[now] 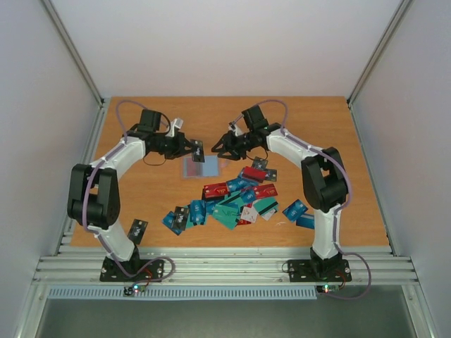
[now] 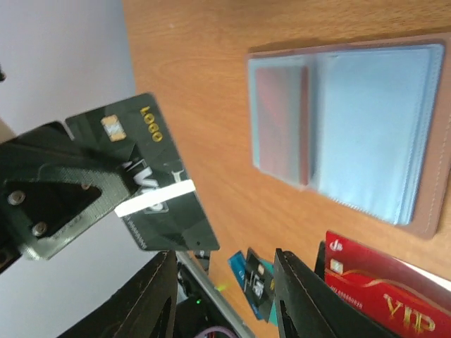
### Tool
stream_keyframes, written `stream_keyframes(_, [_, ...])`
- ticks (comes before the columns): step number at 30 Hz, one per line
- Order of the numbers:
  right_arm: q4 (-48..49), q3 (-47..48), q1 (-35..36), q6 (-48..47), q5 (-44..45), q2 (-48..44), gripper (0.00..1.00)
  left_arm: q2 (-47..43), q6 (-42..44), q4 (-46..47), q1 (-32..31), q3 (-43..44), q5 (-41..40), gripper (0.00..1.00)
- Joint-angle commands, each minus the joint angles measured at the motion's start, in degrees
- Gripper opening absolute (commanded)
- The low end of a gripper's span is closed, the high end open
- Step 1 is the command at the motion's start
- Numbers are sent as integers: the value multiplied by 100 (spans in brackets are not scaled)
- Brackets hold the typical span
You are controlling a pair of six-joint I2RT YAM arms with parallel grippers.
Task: Put the credit cards into the card holder
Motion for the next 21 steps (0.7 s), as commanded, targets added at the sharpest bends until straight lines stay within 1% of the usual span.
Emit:
stream_keyframes(1, [437, 279, 76, 219, 75, 483, 38, 129, 270, 694, 64, -320, -68, 0])
stream_keyframes(3, [263, 547, 101, 241, 171, 707, 36, 170, 255, 748, 67, -365, -155, 0])
stream_keyframes(8, [-2, 1058, 167, 118, 283, 1129, 33, 465, 605, 470, 107, -200, -246, 0])
stream_keyframes(21, [-624, 1304, 95, -437, 132, 1744, 33, 957, 692, 745, 193, -158, -171, 0])
